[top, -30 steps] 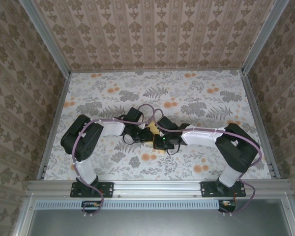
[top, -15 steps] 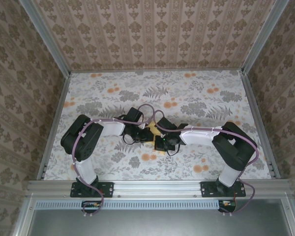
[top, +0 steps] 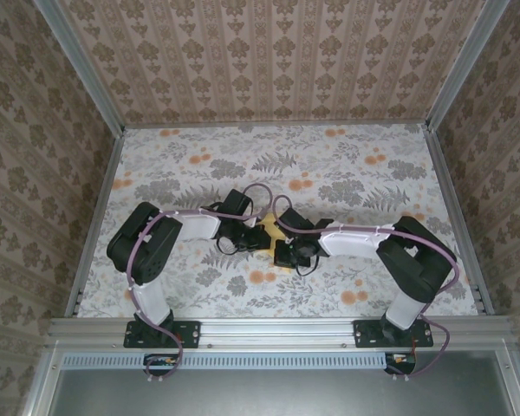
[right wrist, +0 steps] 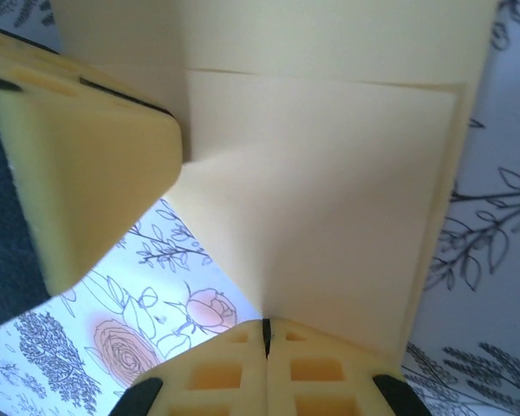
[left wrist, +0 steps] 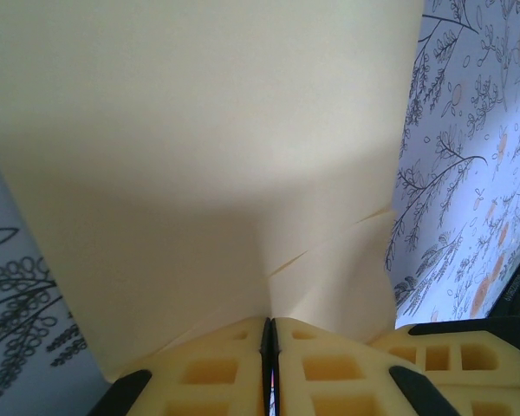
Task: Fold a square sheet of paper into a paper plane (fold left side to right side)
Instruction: Third fold the triangle at the center of the table.
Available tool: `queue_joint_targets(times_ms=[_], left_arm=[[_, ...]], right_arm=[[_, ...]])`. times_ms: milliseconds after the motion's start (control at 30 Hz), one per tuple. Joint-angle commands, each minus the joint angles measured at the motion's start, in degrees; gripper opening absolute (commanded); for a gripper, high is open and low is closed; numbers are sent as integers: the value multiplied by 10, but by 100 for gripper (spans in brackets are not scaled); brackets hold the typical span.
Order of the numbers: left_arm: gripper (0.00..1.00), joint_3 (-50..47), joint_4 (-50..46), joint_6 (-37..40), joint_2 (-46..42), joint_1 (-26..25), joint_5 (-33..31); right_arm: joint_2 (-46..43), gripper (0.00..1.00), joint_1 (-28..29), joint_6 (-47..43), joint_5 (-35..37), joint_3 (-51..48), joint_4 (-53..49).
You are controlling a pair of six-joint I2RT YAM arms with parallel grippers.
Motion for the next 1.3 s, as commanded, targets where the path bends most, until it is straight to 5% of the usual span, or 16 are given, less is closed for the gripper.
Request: queue_joint_targets(times_ms=[0,1267], left_arm=[[12,-13,-42,16,6,2,-41],[12,-5,-55,21,2,9,-43]], right_arm=[[-15,0,-2,16,13,-20,-58],[-119,0,-1,17,-9,-79,-74]])
